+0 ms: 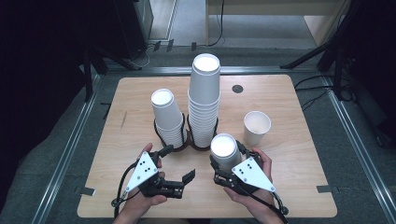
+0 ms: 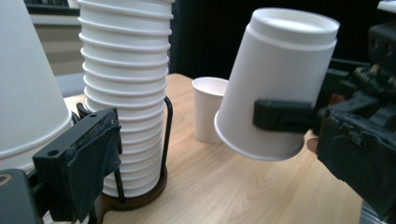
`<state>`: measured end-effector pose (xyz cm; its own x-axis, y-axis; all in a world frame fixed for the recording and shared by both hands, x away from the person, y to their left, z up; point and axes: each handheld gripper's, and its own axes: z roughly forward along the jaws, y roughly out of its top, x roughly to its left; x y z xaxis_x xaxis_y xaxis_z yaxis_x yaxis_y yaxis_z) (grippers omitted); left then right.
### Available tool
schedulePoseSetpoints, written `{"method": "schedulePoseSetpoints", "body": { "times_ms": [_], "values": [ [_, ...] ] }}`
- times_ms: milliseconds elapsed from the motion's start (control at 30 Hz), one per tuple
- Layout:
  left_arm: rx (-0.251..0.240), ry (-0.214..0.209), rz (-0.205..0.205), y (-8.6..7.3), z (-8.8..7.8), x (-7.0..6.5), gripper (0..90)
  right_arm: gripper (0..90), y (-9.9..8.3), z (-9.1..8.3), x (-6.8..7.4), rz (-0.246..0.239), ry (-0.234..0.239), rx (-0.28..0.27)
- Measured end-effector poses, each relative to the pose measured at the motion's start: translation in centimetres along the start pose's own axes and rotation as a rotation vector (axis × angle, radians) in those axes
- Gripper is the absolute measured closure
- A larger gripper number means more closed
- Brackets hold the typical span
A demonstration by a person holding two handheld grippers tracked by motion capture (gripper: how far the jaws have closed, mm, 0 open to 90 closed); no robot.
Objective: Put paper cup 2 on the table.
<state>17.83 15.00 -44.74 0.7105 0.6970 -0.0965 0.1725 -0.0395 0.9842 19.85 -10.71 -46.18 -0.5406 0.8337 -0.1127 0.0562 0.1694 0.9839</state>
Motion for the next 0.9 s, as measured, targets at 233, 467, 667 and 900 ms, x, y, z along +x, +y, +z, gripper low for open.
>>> {"method": "schedulePoseSetpoints", "body": {
  "times_ms": [233,467,667,900],
  "values": [
    [0.024,-0.045,-0.044,0.7,0.0,-0.2,0.4,17.5,-1.2,0.5,1.2,-0.071,0.009,0.021],
    [0.02,-0.057,-0.063,1.0,-0.1,-0.3,6.0,17.5,-1.9,0.9,2.6,-0.148,0.014,0.03],
    [0.059,-0.072,-0.064,0.9,0.4,-0.8,6.1,17.5,-2.1,1.1,3.5,-0.172,0.029,0.03],
    [0.11,-0.081,-0.046,0.8,1.1,-1.4,6.7,17.4,-2.1,1.0,4.4,-0.198,0.062,0.016]
  ]
}}
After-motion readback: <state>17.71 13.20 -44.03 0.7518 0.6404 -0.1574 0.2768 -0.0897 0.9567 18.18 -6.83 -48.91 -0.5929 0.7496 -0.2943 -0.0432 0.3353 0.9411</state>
